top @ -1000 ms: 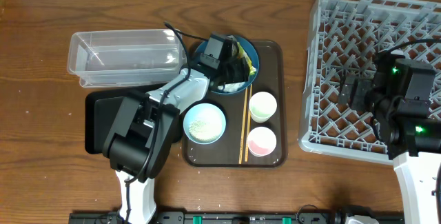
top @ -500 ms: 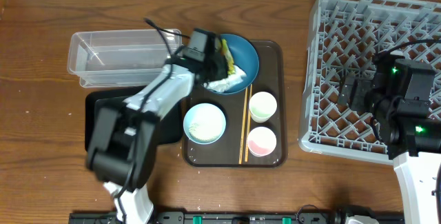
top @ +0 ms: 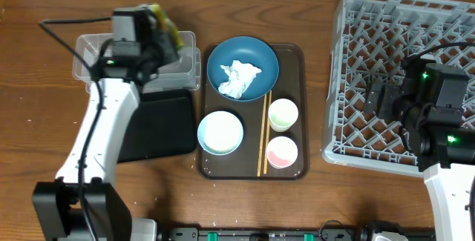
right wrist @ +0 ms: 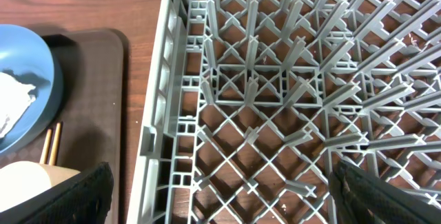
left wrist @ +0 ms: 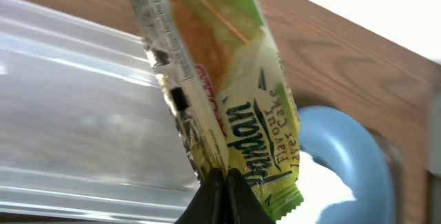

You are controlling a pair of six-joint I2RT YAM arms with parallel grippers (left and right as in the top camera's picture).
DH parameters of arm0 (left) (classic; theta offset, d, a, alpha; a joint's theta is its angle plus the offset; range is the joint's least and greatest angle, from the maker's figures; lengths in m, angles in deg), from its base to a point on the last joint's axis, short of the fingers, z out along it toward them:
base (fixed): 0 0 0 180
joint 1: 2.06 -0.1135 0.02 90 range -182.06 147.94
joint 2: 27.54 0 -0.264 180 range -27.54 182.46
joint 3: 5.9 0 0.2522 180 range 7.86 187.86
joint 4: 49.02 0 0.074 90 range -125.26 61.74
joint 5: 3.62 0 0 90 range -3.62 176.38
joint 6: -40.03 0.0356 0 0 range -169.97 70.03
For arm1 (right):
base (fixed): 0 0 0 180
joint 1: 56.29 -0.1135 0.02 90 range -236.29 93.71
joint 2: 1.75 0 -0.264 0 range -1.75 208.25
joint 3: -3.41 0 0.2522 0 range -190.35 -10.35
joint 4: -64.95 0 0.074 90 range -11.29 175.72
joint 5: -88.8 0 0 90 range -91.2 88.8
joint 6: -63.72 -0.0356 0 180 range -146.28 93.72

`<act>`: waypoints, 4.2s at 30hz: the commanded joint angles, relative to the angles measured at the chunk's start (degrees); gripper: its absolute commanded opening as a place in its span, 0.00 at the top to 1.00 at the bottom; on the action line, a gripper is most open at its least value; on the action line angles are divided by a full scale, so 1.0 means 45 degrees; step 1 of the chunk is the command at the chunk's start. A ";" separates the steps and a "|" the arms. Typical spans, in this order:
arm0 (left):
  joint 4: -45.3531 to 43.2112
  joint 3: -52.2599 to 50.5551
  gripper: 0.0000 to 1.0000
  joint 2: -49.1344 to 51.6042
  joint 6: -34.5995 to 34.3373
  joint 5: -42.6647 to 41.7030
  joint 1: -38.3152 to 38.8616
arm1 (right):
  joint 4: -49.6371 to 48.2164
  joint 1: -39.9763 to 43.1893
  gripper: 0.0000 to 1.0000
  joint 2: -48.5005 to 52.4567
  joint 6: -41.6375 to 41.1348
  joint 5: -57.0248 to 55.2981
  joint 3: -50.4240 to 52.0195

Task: Sort waste into correct bins and load items into the dishwasher rack
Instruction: 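Carry the wrapper with the left gripper and drop it into the clear bin, then grasp the white tissue on the plate with the left gripper, drop in bin, then grasp the pink-lined cup with the left gripper and lift it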

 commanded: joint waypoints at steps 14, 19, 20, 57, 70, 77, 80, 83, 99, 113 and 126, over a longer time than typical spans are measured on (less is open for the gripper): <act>-0.0525 0.0073 0.45 0.0631 0.0578 -0.1428 0.0359 | -0.0005 -0.0170 0.01 -0.0058 0.0151 0.0049 -0.0238; -0.0500 0.0024 0.44 0.0986 0.2764 -0.1452 0.2268 | 0.0000 -0.0170 0.01 -0.0058 0.0151 0.0049 -0.0238; -0.0515 0.0024 0.44 0.1127 0.3079 -0.1404 0.2623 | 0.0005 -0.0170 0.01 -0.0058 0.0151 0.0049 -0.0238; -0.0117 0.0486 0.94 0.0403 0.2861 0.1787 0.2322 | 0.0005 -0.0170 0.01 -0.0058 0.0151 0.0049 -0.0238; 0.0155 0.0369 0.59 0.1229 0.2429 0.1773 -0.0865 | 0.0015 -0.0170 0.01 -0.0058 0.0151 0.0049 -0.0238; 0.0408 0.0369 0.49 0.0588 0.2429 0.0724 -0.0529 | 0.0015 -0.0170 0.01 -0.0058 0.0151 0.0049 -0.0238; 0.1214 0.0369 0.49 0.0078 0.2429 -0.0544 0.0092 | 0.0019 -0.0170 0.01 -0.0058 0.0151 0.0044 -0.0238; 0.2535 0.0369 0.49 -0.0083 0.2429 -0.2531 0.1098 | 0.0010 -0.0170 0.01 -0.0058 0.0151 0.0044 -0.0238; 0.5387 -0.0748 0.49 0.0801 0.2433 -0.3891 0.7208 | 0.0000 -0.0170 0.01 -0.0058 0.0146 0.0049 -0.0238; 0.4541 -0.1035 0.91 0.2696 0.2433 -0.3895 0.8612 | 0.0005 -0.0170 0.01 -0.0058 0.0151 0.0049 -0.0238; 0.4925 -0.0277 0.94 -0.1481 0.2399 -0.4575 0.5712 | -0.0481 -0.0170 0.02 -0.0019 -0.0117 -0.0481 -0.0238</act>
